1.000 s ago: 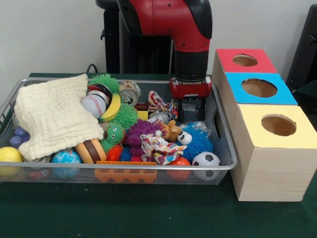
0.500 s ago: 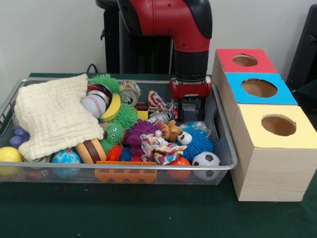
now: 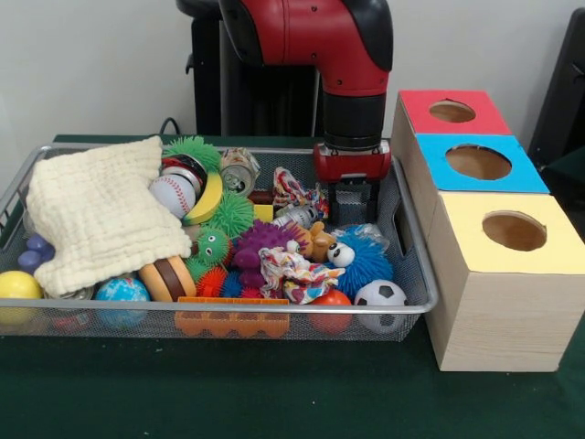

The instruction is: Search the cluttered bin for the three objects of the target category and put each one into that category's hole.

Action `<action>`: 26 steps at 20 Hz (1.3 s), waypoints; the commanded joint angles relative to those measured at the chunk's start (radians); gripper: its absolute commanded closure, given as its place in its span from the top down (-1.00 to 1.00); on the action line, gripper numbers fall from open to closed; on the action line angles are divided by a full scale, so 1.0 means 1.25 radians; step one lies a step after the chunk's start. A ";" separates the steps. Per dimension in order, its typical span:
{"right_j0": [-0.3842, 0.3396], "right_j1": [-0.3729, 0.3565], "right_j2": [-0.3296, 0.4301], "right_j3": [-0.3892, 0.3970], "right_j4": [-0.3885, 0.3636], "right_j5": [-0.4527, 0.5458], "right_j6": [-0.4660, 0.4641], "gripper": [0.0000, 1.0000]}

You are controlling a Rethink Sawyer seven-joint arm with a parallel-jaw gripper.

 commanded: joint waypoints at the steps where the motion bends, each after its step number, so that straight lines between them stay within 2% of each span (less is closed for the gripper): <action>1: 0.019 0.068 0.034 -0.093 0.052 -0.041 0.150 1.00; 11: 0.030 0.138 0.040 -0.170 0.048 -0.110 0.141 1.00; 16: 0.034 0.117 0.044 -0.167 0.058 -0.092 0.144 1.00; 26: 0.038 0.107 0.042 -0.200 0.047 -0.076 0.122 1.00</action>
